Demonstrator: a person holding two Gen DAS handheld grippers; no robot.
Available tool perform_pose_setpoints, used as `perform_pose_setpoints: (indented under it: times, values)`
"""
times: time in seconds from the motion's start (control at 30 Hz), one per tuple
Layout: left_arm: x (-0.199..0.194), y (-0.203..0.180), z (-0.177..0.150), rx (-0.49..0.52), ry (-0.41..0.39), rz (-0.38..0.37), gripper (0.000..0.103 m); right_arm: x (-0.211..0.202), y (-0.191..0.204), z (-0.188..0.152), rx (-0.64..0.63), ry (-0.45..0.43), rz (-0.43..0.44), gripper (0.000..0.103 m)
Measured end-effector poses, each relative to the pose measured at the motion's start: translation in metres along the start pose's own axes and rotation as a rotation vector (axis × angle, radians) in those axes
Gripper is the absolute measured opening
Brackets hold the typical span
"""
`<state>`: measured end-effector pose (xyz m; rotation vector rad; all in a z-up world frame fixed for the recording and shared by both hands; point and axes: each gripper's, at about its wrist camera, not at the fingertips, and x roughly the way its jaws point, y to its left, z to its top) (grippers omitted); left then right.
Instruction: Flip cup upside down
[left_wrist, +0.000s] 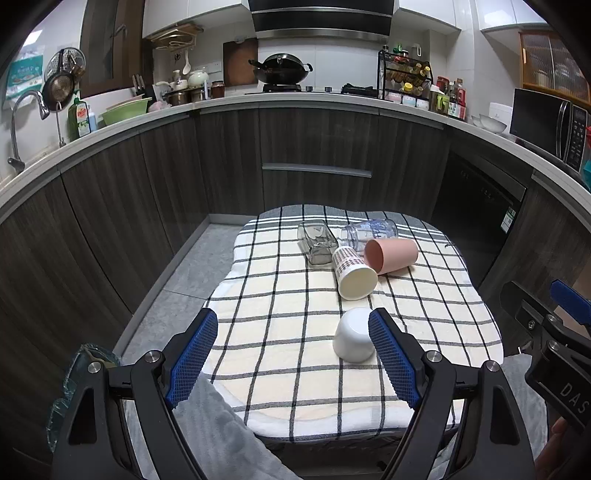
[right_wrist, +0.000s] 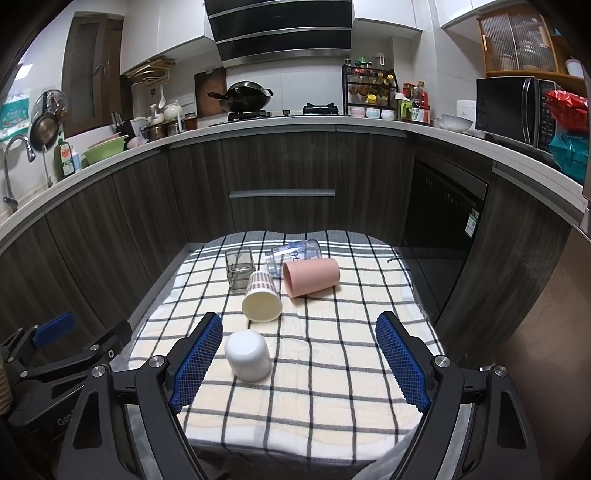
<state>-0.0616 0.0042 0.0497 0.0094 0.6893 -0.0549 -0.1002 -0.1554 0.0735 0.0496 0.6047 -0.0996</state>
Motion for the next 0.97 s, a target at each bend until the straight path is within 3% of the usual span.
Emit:
perform_pose_setpoints:
  times: [0.9,0.97]
  values:
    - [0.006,0.000,0.001,-0.013,0.027,-0.010,0.084,0.012,-0.002,-0.007,0.008,0.015,0.001,0.085]
    - [0.008,0.000,0.001,-0.012,0.029,-0.010,0.088,0.012,-0.002,-0.006,0.009,0.015,0.001,0.085]
